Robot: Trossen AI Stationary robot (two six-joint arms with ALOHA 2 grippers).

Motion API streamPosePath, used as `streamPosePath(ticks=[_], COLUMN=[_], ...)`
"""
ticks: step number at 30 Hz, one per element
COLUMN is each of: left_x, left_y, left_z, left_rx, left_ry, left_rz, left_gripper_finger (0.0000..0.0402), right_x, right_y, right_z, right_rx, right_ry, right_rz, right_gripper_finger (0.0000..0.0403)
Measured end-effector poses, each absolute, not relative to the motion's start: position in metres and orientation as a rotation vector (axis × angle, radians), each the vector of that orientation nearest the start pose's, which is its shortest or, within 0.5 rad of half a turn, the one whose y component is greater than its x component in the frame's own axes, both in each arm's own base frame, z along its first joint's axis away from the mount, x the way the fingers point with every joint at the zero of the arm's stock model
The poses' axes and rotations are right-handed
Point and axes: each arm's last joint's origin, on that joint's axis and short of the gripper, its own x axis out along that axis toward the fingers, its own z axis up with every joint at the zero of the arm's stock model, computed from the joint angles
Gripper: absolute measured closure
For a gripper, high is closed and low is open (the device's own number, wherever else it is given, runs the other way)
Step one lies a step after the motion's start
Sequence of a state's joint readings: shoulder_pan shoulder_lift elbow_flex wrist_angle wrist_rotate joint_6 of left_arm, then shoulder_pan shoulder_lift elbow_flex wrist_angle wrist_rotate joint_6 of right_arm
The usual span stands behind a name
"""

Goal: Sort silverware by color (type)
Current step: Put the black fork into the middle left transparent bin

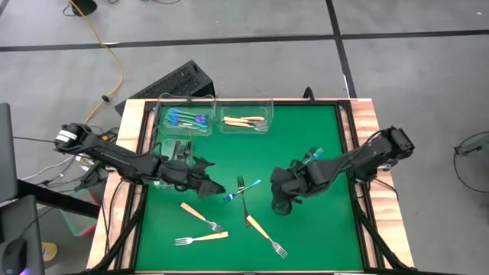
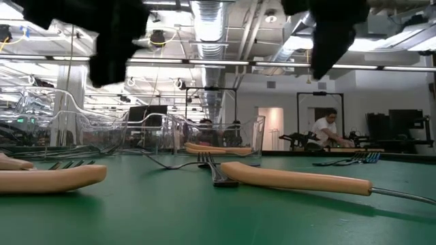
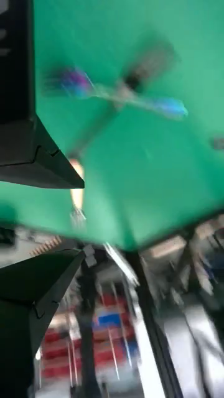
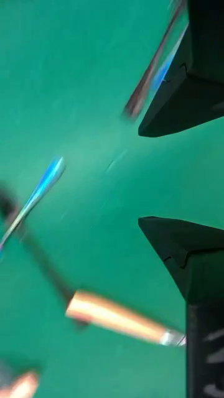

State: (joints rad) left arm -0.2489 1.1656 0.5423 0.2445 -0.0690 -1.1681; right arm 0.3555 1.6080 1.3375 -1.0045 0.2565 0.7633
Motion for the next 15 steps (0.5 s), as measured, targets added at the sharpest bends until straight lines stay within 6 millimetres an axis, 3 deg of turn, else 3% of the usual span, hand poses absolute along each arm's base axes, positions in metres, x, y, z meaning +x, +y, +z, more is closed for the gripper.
streamPosePath(ticks=[3, 5, 10, 15], left_x=[0.241, 0.247, 0.25, 0.252], left_y=[-0.06, -0.064, -0.069, -0.071], left_z=[0.233, 0.256, 0.314, 0.371], left_rx=[-1.012, -0.917, -0.678, -0.495], left_ry=[0.274, 0.131, -0.107, -0.186], left_rz=[-0.065, -0.172, -0.337, -0.388], left_gripper_finger=[0.0249, 0.0249, 0.0249, 0.0249], right_x=[0.303, 0.311, 0.331, 0.353], right_y=[0.111, 0.115, 0.114, 0.096], right_z=[0.249, 0.244, 0.248, 0.258], right_rx=[0.35, 0.39, 0.454, 0.579], right_ry=[1.029, 0.925, 0.655, 0.412], right_rz=[-0.297, -0.228, -0.13, -0.219], right_gripper_finger=[0.0163, 0.0163, 0.0163, 0.0163])
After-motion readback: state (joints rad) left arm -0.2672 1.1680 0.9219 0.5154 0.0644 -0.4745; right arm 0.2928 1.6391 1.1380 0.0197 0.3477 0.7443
